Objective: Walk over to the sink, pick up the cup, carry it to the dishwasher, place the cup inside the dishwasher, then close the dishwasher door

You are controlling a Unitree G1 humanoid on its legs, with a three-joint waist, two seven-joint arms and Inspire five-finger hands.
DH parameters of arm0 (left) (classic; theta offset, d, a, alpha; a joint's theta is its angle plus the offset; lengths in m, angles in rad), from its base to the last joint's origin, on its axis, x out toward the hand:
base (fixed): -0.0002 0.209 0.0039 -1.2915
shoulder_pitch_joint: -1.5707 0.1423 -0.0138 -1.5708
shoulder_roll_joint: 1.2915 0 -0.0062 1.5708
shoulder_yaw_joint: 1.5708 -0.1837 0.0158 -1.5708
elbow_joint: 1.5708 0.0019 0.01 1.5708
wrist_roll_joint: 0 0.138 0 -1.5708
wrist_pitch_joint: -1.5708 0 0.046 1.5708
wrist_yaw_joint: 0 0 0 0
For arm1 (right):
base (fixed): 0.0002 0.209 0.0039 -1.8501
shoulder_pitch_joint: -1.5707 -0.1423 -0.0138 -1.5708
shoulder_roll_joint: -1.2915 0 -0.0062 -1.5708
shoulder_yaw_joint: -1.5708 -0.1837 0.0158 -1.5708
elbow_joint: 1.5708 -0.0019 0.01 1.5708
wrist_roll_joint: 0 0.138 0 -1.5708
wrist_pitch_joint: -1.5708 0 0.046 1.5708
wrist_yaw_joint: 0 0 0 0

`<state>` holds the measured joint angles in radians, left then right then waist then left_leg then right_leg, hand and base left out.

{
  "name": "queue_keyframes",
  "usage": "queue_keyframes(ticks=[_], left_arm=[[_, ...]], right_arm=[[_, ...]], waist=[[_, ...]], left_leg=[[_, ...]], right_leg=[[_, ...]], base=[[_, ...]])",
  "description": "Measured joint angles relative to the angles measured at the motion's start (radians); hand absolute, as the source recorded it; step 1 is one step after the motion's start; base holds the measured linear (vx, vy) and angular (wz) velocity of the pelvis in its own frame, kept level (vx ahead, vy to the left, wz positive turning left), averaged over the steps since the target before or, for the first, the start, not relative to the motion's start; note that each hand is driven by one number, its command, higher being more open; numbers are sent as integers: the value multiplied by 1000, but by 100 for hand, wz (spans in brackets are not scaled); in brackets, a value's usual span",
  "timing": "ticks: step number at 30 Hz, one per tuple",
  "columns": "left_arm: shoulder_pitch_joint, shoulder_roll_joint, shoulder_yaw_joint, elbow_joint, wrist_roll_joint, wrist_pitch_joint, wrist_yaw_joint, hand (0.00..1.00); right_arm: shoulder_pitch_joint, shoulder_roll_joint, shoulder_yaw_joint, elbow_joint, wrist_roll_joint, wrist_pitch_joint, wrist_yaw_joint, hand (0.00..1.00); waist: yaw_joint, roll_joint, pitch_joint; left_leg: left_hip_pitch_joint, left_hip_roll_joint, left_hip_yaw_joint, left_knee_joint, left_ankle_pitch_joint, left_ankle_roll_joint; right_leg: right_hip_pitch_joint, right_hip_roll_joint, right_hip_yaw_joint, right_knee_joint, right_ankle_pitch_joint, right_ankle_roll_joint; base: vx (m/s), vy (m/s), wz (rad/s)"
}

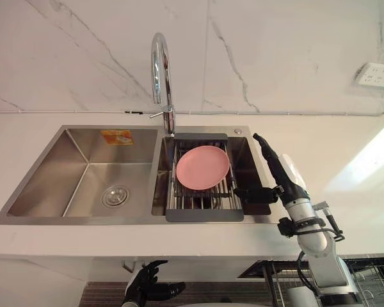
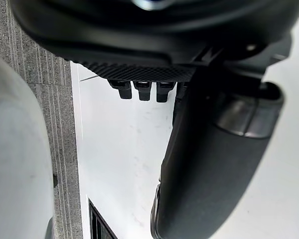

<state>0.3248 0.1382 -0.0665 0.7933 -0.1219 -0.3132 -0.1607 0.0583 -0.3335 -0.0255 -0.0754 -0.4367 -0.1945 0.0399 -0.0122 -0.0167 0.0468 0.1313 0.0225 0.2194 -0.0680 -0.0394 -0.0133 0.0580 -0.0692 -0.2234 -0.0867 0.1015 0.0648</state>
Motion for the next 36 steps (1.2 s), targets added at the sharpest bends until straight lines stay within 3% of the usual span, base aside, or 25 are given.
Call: queue_keyframes(ticks=[10,18,26,36], left_arm=[[-1,1,0,-1,0,1,-4,100],[-13,2,1,-3,1,8,-12,100],[-13,0,6,-3,3,8,-14,100],[-17,-4,21,-4,3,9,-29,100]], right_arm=[[-43,-27,44,29,-176,17,-13,100],[-99,-33,84,71,-235,21,-13,100],[-151,-55,130,122,-336,21,-10,100],[-218,-56,174,191,-474,57,1,100]], waist=[[1,-4,-1],[22,-12,-1],[22,-13,0],[25,-20,4]], left_leg=[[4,0,-15,-7,8,2],[9,-1,-20,-18,17,2],[8,-1,-23,-18,18,3],[5,-1,-39,-18,22,3]], right_leg=[[7,0,-19,0,0,0],[10,0,-27,0,0,0],[10,0,-32,0,0,0],[12,-1,-47,0,0,0]], base=[[-19,-12,2],[-35,-15,3],[-4,-2,0],[-22,-12,3]])
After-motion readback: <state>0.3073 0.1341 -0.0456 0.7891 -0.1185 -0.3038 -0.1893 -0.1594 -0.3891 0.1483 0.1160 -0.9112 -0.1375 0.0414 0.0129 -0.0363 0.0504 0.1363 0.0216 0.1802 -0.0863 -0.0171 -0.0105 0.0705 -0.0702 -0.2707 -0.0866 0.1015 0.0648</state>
